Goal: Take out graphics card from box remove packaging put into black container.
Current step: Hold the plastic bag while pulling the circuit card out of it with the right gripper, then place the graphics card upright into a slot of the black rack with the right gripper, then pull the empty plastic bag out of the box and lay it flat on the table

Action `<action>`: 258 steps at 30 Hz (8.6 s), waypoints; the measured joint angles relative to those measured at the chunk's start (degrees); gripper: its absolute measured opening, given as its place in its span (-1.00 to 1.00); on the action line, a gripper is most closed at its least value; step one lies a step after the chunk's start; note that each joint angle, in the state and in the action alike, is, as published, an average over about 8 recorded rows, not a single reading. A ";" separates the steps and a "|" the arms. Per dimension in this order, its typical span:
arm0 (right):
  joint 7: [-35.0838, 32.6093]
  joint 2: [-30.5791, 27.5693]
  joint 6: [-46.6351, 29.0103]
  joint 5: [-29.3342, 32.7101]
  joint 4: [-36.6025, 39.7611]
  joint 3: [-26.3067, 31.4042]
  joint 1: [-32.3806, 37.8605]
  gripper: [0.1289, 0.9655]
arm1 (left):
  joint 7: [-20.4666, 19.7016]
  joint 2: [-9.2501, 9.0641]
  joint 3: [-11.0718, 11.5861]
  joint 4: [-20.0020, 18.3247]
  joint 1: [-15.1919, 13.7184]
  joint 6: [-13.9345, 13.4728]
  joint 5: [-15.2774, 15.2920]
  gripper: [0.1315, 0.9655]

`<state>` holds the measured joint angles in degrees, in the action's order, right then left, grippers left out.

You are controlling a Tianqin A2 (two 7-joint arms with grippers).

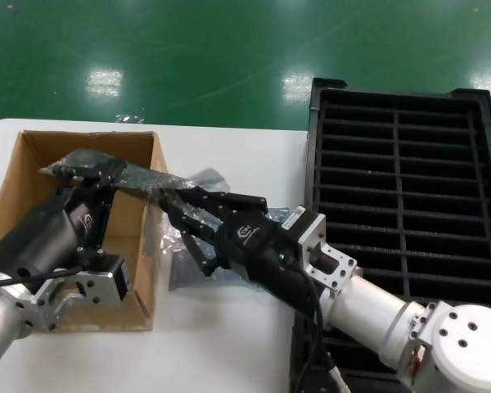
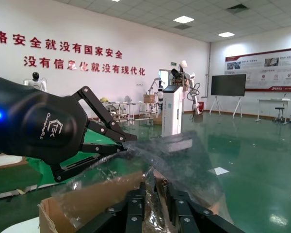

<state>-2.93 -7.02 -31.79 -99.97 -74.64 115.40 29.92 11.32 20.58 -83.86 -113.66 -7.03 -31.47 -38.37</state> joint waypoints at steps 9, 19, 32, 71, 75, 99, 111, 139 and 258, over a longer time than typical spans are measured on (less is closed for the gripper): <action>0.97 0.24 0.44 0.02 -0.04 0.13 0.17 -0.62 | -0.01 0.00 0.00 0.00 0.00 0.00 0.00 -0.98; 2.89 0.79 1.05 0.40 0.00 0.78 0.78 -0.49 | -0.01 0.00 0.00 0.00 0.00 0.00 0.00 -0.98; 2.87 1.95 1.22 0.55 0.98 1.21 1.59 -0.74 | -0.01 0.01 -0.01 0.00 0.00 0.00 0.01 -0.98; 6.99 -13.55 -1.68 -4.16 -18.41 -6.57 -7.02 -0.86 | -0.01 0.00 -0.01 0.00 0.00 0.00 0.00 -0.98; 7.41 -18.45 -3.00 -5.86 -22.64 -9.77 -9.81 -0.86 | -0.01 0.00 0.00 0.00 0.00 0.00 0.00 -0.98; 8.02 -38.04 -6.39 -12.79 -33.26 -31.81 -29.18 -0.86 | -0.01 0.00 0.00 0.00 0.00 0.00 0.00 -0.98; 12.12 -38.99 -5.50 -7.05 -35.36 -25.92 -23.81 -0.86 | -0.01 0.01 -0.01 0.00 0.00 0.00 0.01 -0.98; 57.53 -35.55 -53.21 32.22 -35.99 3.80 30.30 -0.86 | -0.01 0.01 -0.01 0.00 0.00 0.01 0.01 -0.98; 52.92 -29.40 -46.84 47.00 -38.30 7.78 25.83 0.47 | -8.38 -7.14 0.60 -2.89 -1.66 -10.19 4.98 -0.98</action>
<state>49.99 -36.42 -78.64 -52.97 -112.94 123.18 55.75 2.94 13.44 -83.26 -116.55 -8.69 -41.66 -33.39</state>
